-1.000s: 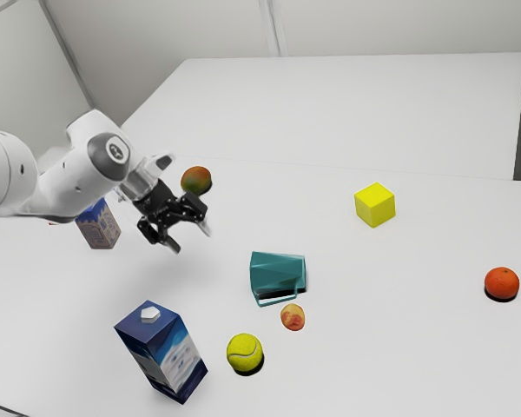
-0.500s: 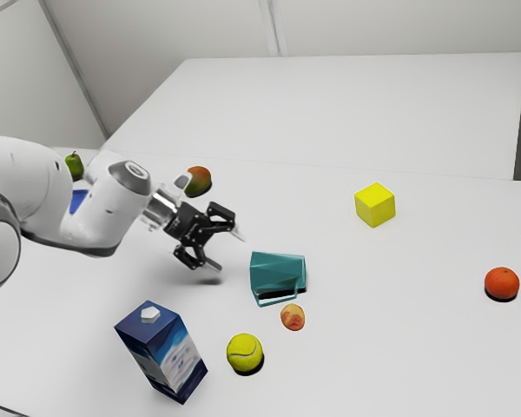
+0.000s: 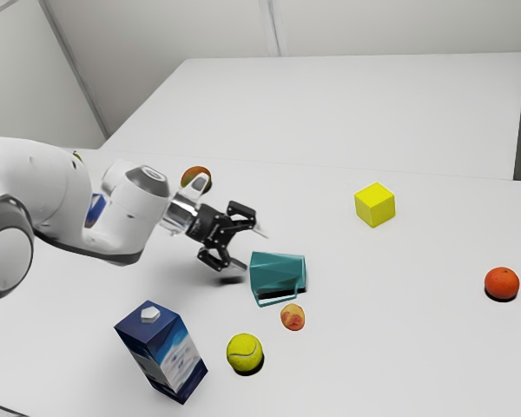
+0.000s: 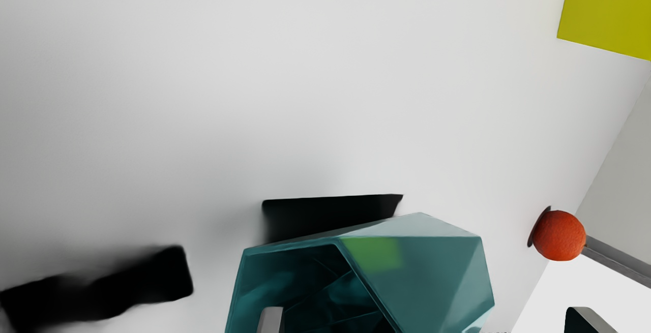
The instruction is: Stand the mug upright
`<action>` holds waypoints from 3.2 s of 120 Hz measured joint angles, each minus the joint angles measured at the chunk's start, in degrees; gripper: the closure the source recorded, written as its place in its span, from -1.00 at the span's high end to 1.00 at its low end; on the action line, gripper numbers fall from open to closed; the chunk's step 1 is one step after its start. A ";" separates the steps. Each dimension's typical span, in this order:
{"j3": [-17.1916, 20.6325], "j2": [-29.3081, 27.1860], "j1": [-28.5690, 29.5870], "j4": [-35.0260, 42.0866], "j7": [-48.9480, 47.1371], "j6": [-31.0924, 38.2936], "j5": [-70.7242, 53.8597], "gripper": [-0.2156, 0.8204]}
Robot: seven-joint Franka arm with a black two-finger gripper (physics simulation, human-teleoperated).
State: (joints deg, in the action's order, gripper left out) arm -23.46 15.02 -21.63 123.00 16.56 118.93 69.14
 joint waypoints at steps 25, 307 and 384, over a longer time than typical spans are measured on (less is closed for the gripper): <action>-0.02 -0.52 -1.69 0.52 0.96 1.29 0.17 0.58; -1.08 -13.52 -8.31 4.20 -26.96 17.55 -53.22 -0.93; -3.34 -13.18 -7.53 3.46 -48.61 7.36 -68.19 -0.93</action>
State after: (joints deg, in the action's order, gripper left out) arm -26.80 1.84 -29.16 126.46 -32.04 126.29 0.95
